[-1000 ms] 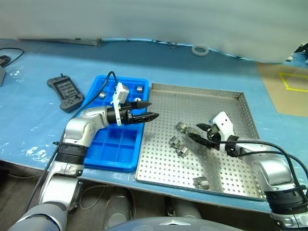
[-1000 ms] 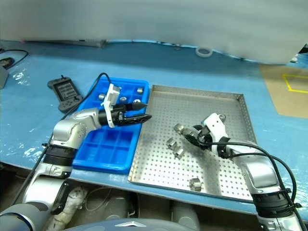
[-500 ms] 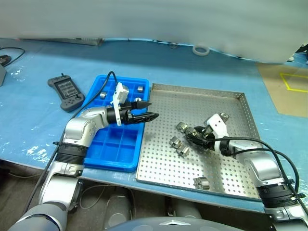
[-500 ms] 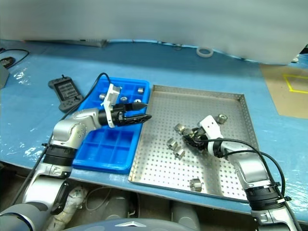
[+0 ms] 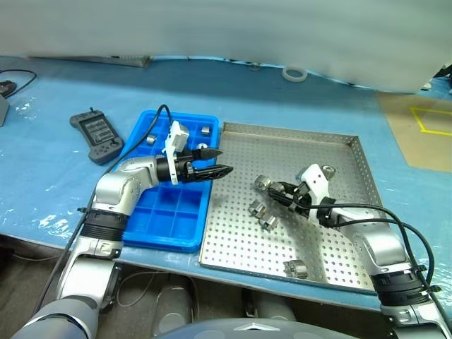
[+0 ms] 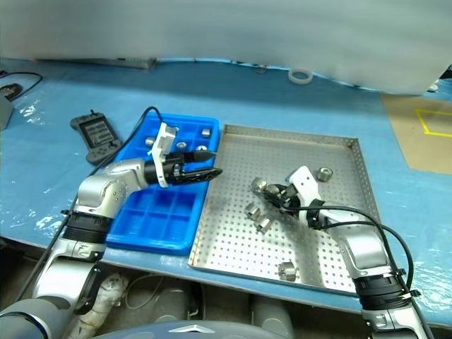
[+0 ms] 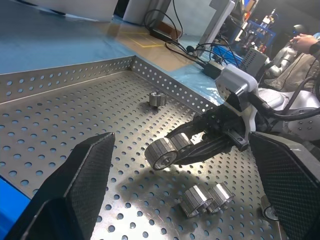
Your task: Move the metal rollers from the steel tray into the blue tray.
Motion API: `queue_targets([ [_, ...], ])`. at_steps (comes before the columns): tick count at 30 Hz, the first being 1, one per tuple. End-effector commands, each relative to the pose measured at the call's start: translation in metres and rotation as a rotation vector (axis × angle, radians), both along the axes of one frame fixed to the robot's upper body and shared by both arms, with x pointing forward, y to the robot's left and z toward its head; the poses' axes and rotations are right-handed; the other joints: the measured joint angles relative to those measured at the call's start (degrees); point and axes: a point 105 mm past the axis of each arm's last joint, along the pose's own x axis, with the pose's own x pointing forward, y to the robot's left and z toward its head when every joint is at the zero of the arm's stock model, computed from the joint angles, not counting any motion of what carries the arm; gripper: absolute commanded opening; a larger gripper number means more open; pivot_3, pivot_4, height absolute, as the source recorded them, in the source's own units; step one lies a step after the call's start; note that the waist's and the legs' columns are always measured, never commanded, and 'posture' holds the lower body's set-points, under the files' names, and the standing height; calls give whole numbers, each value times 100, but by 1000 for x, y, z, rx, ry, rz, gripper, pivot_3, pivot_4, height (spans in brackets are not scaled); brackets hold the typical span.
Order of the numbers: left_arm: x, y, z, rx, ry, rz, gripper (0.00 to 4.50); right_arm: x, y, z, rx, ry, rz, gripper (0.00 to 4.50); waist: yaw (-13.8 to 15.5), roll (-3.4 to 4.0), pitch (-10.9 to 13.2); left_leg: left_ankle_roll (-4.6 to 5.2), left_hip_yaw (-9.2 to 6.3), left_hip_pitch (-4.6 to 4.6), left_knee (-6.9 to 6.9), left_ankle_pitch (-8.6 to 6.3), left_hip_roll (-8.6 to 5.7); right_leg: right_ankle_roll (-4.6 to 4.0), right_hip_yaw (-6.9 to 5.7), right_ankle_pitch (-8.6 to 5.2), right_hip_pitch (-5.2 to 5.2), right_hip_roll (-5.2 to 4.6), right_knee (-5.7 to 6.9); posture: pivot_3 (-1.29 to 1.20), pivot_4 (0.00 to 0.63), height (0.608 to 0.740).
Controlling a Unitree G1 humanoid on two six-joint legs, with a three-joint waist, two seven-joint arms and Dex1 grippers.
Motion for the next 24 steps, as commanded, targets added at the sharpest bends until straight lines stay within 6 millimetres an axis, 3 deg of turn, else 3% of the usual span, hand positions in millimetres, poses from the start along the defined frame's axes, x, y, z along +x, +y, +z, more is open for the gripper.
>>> queue_targets([
  [1, -2, -6, 17, -44, -34, -42, 4500, 1, 0, 35, -77, -151, 57, 1223, 2, 1, 0, 0, 0, 0, 1, 0, -1, 0, 0, 0, 0, -1, 0, -201, 150, 740],
  [7, -12, -16, 37, -175, 27, -137, 4500, 1, 7, 73, -172, -315, 117, 1223, -6, 5, 3, -1, 1, 0, 2, 0, 0, 0, 1, 0, -3, -1, 6, -201, 150, 740],
  [10, -15, -21, 39, -253, 161, -181, 4500, 1, 17, 93, -214, -403, 157, 1223, -7, 6, 4, -3, 2, 0, 1, 3, 2, 0, 2, 0, -12, 2, 16, -201, 150, 740],
  [14, -11, -27, 39, -302, 240, -181, 4500, -4, 29, 99, -225, -432, 199, 1223, 9, 6, 4, -4, 2, 1, 1, 5, 2, -1, 2, -1, -11, 2, 18, -209, 150, 740],
  [24, -1, -45, 39, -323, 232, -166, 4500, -12, 40, 117, -169, -463, 233, 1223, -7, 5, 4, 14, 1, -3, 6, 12, 1, -1, 5, -1, -12, 1, 17, -222, 150, 740],
])
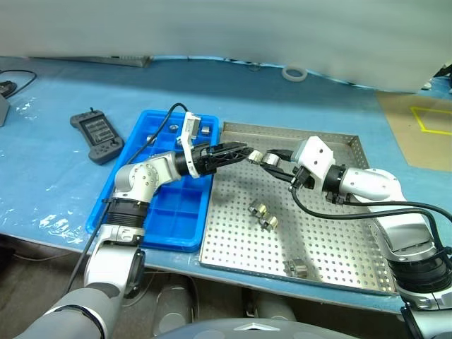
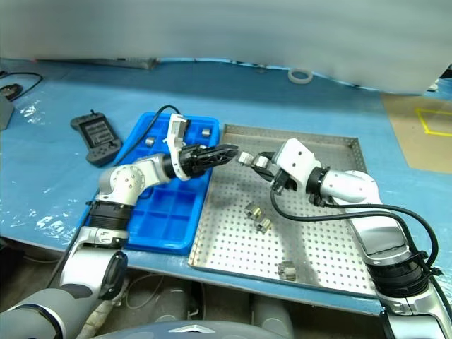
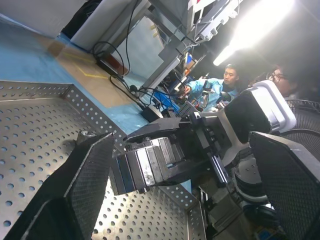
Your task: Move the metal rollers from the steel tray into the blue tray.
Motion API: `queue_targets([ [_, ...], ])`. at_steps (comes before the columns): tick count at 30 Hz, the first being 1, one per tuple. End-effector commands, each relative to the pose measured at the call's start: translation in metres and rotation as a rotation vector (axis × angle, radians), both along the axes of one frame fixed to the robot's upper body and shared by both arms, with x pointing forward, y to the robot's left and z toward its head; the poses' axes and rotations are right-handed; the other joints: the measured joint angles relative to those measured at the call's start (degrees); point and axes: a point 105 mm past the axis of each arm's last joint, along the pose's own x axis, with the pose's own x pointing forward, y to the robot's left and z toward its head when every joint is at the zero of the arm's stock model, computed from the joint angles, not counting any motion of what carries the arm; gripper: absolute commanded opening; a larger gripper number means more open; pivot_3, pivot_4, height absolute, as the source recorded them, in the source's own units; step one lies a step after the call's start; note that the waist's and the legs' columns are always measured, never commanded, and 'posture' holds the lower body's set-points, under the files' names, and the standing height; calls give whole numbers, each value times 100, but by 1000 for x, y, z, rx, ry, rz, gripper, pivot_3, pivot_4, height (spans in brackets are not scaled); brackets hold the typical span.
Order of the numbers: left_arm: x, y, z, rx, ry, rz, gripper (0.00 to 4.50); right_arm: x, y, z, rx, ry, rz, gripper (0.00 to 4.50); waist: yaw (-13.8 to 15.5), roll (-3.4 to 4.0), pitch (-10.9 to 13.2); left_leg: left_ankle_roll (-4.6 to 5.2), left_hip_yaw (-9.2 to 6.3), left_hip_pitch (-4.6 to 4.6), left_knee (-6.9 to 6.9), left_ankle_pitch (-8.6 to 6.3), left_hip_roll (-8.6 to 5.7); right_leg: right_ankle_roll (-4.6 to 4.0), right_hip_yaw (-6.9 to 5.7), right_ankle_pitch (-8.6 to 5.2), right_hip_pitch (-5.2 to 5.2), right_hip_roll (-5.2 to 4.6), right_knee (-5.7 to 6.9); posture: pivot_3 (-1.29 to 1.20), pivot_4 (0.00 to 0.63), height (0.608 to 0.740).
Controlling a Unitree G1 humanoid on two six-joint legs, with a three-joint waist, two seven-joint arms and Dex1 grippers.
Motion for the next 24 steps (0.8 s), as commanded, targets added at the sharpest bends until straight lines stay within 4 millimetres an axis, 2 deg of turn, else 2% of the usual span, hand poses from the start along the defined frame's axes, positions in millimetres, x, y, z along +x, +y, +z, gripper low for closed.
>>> queue_targets([
  [1, 1, -3, 12, -22, -41, -8, 4500, -6, 6, 25, 34, -84, 34, 1223, -1, 0, 0, 1, 0, 0, 0, 0, 1, 0, 0, 0, -1, 0, 0, -222, 150, 740],
  [7, -6, -15, -6, 61, -47, -43, 4500, -6, 7, 30, 42, -96, 39, 1223, 7, 0, 0, 1, 0, 0, 0, 1, -1, 0, 0, 0, 2, -1, 0, -229, 150, 740],
  [15, -3, -17, 0, 24, -35, -26, 4500, -4, 5, 27, 43, -90, 29, 1223, 1, 0, 0, 0, 0, 0, 0, 1, 1, 0, 1, 0, -1, 1, 1, -227, 150, 740],
  [18, 0, -15, 3, 0, -13, -11, 3962, -4, 5, 27, 42, -88, 27, 1223, 0, 0, 0, 1, 0, 0, 0, 1, 0, 0, 1, 0, 1, 0, 0, -227, 150, 740],
  [21, 1, -12, 6, -26, 9, -4, 3015, -4, 4, 25, 40, -83, 23, 1223, 1, 0, 0, 0, 0, 0, 0, 1, 0, 0, 1, 0, 0, 0, 1, -227, 150, 740],
  [24, -1, -10, 8, -41, 23, -23, 3015, -4, 4, 23, 36, -78, 20, 1223, 3, 0, 0, 1, 0, 0, 0, 1, 0, 0, 1, 0, 0, 0, 0, -225, 150, 740],
])
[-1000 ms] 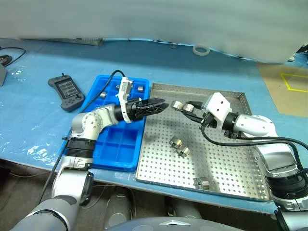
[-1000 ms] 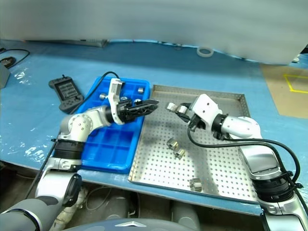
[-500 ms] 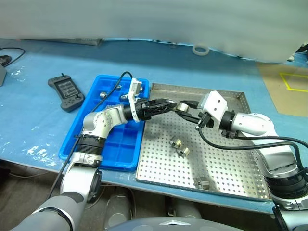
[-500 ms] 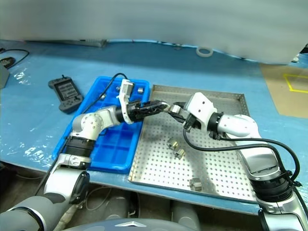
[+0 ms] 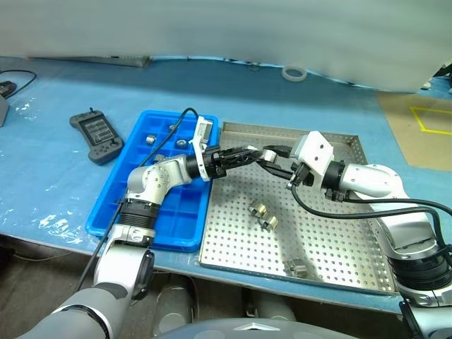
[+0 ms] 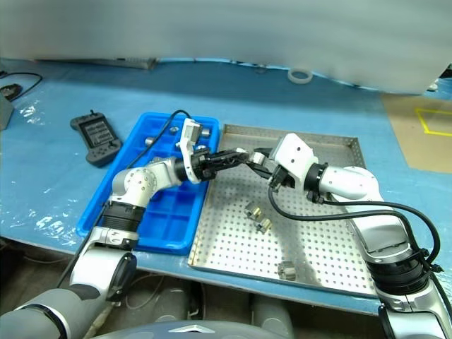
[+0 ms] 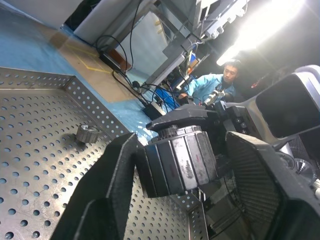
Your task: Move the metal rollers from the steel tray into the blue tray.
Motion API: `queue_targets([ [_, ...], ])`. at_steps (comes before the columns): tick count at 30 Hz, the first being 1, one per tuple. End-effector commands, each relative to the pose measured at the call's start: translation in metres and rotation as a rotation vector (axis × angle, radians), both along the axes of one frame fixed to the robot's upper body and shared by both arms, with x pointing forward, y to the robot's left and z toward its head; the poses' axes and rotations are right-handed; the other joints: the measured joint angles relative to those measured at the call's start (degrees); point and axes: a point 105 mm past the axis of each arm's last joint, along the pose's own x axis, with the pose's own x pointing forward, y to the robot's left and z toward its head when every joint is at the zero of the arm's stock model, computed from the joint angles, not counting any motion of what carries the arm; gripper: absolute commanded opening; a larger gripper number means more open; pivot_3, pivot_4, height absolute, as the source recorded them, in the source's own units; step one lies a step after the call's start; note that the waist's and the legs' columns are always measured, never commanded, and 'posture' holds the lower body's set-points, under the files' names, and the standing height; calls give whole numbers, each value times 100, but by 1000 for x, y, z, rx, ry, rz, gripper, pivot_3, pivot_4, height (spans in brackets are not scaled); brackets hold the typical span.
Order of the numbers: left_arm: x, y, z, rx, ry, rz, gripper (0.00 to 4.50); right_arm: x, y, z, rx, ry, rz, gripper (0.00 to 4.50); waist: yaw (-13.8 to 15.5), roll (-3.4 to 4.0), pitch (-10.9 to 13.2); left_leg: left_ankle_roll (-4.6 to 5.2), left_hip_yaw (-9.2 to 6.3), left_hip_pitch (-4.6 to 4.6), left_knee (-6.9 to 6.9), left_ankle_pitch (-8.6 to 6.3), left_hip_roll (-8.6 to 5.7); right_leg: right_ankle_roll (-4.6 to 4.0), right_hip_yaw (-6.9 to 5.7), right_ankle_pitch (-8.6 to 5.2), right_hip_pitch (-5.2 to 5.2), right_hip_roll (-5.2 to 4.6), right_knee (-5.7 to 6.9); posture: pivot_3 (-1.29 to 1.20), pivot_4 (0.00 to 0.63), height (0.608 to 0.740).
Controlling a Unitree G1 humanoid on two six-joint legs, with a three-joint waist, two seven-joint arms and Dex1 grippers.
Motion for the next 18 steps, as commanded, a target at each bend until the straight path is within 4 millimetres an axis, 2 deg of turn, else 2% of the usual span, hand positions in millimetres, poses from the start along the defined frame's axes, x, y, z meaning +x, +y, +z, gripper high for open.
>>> queue_targets([
  [1, -5, 1, 17, -51, -20, -43, 2824, -2, -1, 14, 20, -63, -3, 1223, 1, 0, 0, 1, 0, 0, 0, 0, 0, 0, 0, 0, 0, 0, 0, -225, 150, 740],
  [3, -7, 0, 14, -35, -16, -56, 2522, -2, -1, 14, 21, -63, -5, 1223, -1, 0, 0, 1, 0, -1, 0, 0, 0, 0, 0, 0, 0, 0, 0, -224, 150, 740],
  [5, -9, -1, 11, -18, -24, -66, 1892, -2, -1, 14, 21, -64, -6, 1223, 2, 0, 0, 1, 0, 0, 0, 0, 0, 0, 0, 0, 0, 0, 0, -224, 150, 740],
  [6, -9, -1, 10, -9, -26, -66, 1786, -2, -1, 14, 22, -64, -6, 1223, 2, 0, 0, 1, 0, 0, 0, 0, 0, 0, 0, 0, 0, 0, 0, -224, 150, 740],
  [12, -11, -1, 8, 5, -26, -77, 1787, -2, -1, 15, 23, -68, -8, 1223, 1, 0, 0, 0, 0, 0, 0, 0, 0, 0, 0, 0, 0, 0, 0, -225, 150, 740],
  [14, -13, 2, 8, 8, -28, -86, 1787, -2, 0, 15, 24, -69, -9, 1223, -2, 0, 0, 0, 0, 0, 0, 0, 0, 0, 0, 0, 0, 0, 0, -229, 150, 740],
  [18, -5, 12, 8, 44, -63, -29, 1787, -2, -1, 15, 27, -66, -17, 1223, 1, 0, 0, 0, 0, 0, 0, 0, 1, 0, 0, 0, -1, 0, 0, -228, 150, 740],
])
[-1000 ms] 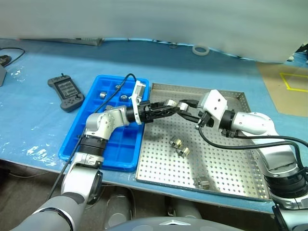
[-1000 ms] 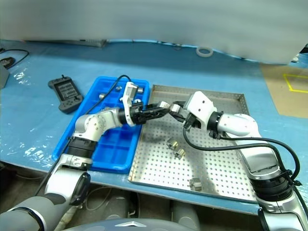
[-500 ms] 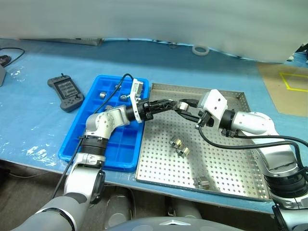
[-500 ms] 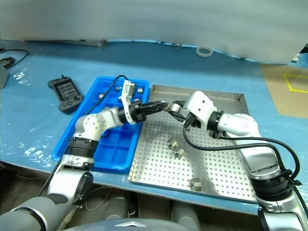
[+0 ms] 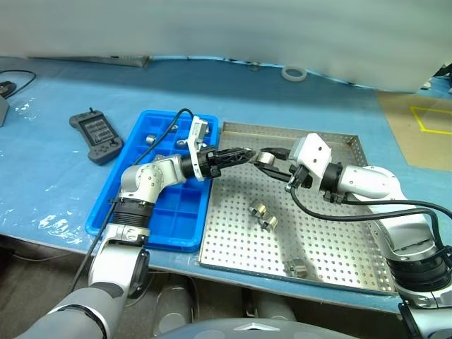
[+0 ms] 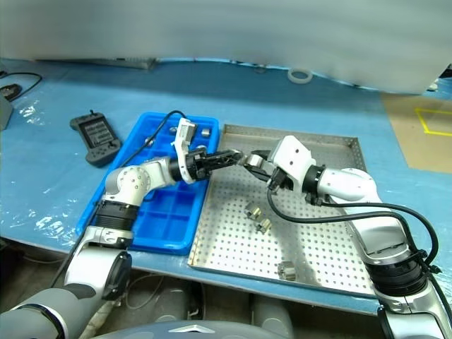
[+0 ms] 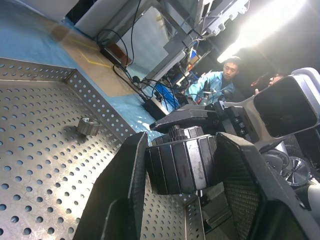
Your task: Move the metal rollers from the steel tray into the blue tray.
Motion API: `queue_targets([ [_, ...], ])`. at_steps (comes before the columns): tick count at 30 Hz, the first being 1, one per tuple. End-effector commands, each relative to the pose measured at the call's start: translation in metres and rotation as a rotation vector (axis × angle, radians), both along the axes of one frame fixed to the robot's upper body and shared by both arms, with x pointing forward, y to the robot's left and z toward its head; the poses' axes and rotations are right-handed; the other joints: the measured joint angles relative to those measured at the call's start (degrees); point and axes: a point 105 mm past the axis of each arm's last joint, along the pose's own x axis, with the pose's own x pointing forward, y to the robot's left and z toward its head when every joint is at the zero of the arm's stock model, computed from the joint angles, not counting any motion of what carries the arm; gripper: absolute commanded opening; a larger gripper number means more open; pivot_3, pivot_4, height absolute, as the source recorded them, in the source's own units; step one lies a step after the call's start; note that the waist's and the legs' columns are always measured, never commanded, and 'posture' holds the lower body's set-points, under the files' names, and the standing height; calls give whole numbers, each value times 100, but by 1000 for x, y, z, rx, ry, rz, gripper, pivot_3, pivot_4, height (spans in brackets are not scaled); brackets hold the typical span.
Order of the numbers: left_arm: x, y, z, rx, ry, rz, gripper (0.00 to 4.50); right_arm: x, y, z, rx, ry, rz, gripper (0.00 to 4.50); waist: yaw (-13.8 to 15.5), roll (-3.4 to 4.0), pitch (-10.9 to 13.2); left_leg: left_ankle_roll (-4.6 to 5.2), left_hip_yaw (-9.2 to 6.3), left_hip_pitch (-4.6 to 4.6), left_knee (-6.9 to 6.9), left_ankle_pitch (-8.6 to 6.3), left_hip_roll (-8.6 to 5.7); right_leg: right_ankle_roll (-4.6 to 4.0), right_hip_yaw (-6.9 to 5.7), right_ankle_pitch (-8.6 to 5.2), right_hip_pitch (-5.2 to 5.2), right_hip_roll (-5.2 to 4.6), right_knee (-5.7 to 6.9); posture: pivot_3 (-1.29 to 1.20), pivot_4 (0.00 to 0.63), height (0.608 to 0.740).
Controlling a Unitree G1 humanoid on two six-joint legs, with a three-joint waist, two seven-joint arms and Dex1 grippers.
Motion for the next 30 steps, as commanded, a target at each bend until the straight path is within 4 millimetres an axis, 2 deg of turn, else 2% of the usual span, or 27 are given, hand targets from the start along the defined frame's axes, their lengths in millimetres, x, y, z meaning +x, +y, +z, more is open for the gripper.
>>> queue_targets([
  [1, -1, 5, 10, 5, -69, 0, 1787, 1, -6, 18, 19, -76, -37, 1223, 3, 0, 0, 0, 0, 0, 0, 0, -1, 0, 0, 0, 1, 0, 0, -228, 150, 740],
  [5, 22, 39, 28, 10, -128, 148, 1787, 2, -8, 11, 23, -48, -55, 1223, 3, 0, 0, -3, 0, 0, 1, -1, -1, 0, 0, 0, 1, 0, 1, -219, 150, 740],
  [8, 30, 69, 33, 67, -179, 222, 1787, 3, -9, 5, 35, -21, -65, 1223, -5, 0, 0, -4, 0, 1, 0, -1, 0, 0, 0, 0, -1, 0, 3, -214, 150, 740],
  [13, 26, 102, 32, 237, -304, 275, 1787, 10, -18, -5, 65, 31, -116, 1223, -4, -1, 2, -4, 0, -1, -3, 0, 1, 0, 1, 0, -5, 2, 2, -193, 150, 740],
  [17, 7, 128, 29, 372, -389, 272, 1787, 16, -32, -16, 59, 63, -163, 1223, -108, -6, 5, -36, -1, -1, -17, -3, 8, 1, 2, -1, -17, 12, 0, -162, 150, 740],
  [21, -4, 139, 24, 453, -416, 278, 1787, 19, -31, -19, 69, 75, -157, 1223, 73, 3, 10, -37, -1, -1, -19, -3, -1, 3, 0, -4, -10, 2, 2, -130, 150, 740],
  [25, -14, 143, 16, 577, -521, 259, 1787, 22, -27, -18, 72, 80, -135, 1223, 142, -5, 10, -41, -1, 1, -15, 1, 1, 3, 0, -3, -10, 3, 13, -100, 150, 740],
  [29, -18, 147, 28, 517, -537, 312, 1787, 28, -27, -16, 79, 76, -129, 1223, 163, -5, 11, -52, -1, 3, -16, 8, 3, 3, 0, -3, -20, 4, 28, -88, 150, 740],
  [30, -11, 152, 25, 528, -529, 379, 1787, 31, -26, -14, 91, 67, -130, 1223, 162, -5, 11, -54, -1, 3, -16, 10, 3, 3, -1, -3, -21, 4, 30, -88, 150, 740],
])
